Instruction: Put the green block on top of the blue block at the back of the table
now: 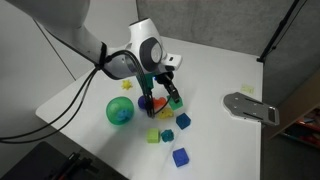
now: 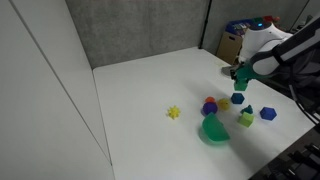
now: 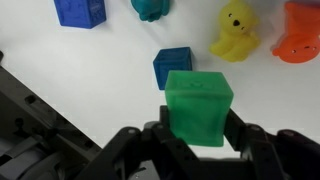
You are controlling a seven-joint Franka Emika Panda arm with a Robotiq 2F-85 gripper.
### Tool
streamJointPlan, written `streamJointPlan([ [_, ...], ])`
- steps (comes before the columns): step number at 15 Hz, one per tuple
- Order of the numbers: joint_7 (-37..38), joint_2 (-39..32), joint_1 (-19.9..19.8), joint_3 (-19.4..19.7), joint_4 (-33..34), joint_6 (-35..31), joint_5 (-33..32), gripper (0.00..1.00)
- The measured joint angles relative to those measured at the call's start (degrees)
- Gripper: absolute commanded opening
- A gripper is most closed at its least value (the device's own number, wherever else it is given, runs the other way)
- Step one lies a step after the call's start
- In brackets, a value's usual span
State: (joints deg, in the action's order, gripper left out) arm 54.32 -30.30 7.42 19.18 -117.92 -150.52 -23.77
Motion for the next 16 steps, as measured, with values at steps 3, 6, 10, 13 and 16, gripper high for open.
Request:
streamJointPlan([
  [3,-3.40,-0.32,-2.91,-1.21,-0.19,0.02,4.60,0.29],
  [6,-8.91,-0.96,-6.74,-3.48,-0.13,0.00,10.90,0.29],
  [10,-13.76,-2.61,-9.41,-4.29,0.94,0.00,16.90,0.29],
  [13,-14.76,-4.26,-10.03,-4.25,2.44,0.00,19.12,0.29],
  [16,-14.78,-6.02,-10.05,-4.11,4.19,0.00,19.96,0.29],
])
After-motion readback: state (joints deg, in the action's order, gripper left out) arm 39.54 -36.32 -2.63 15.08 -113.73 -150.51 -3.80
